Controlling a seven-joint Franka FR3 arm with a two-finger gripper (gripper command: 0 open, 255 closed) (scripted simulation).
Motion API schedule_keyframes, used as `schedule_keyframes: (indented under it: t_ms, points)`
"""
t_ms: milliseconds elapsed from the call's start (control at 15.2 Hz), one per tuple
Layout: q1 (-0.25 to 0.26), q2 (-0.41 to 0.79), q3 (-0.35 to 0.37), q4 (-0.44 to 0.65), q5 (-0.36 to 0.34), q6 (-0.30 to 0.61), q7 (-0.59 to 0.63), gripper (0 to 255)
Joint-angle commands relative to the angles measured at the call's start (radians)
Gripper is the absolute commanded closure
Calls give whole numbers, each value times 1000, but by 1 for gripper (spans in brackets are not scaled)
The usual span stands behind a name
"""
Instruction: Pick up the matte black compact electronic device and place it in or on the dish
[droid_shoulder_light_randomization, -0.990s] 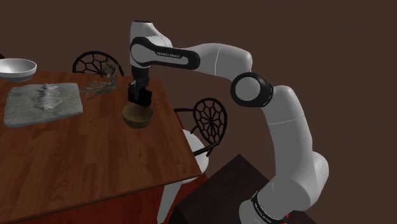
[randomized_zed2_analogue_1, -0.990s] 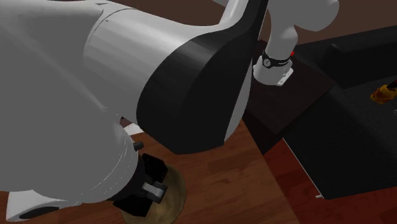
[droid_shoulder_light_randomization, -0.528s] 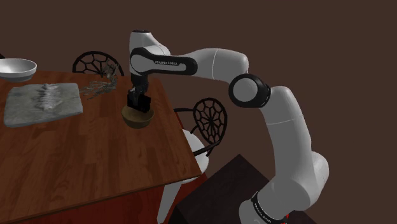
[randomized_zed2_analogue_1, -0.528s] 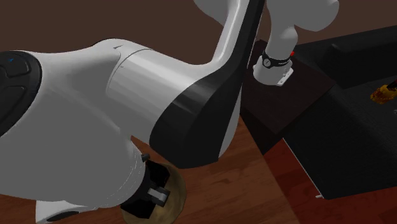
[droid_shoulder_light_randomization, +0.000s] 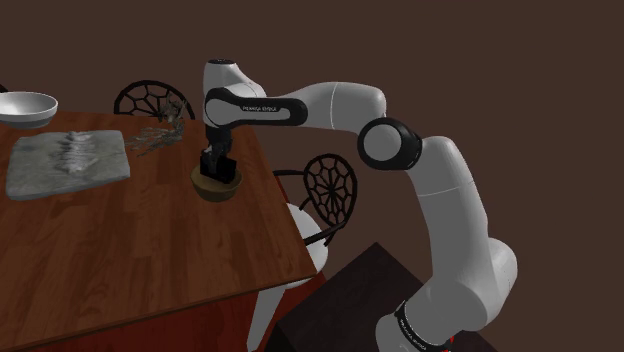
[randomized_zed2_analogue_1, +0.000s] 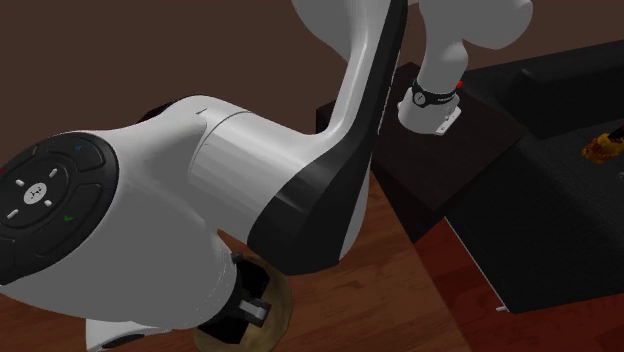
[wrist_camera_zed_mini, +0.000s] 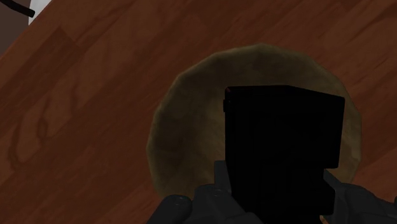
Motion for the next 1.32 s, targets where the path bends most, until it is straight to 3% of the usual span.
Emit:
schedule_keyframes:
  t_ms: [0, 264, 330, 660, 924, 1254]
  points:
    - [0, 1, 0, 1, 0, 0, 0, 255]
    - [0, 1, 0, 1, 0, 0, 0, 255]
    - [0, 1, 0, 1, 0, 0, 0, 0]
    - [0, 1, 0, 1, 0, 0, 0, 0]
    - [16, -27, 10, 86, 16, -105, -17, 0]
    - [16, -27, 10, 86, 16, -105, -17, 0]
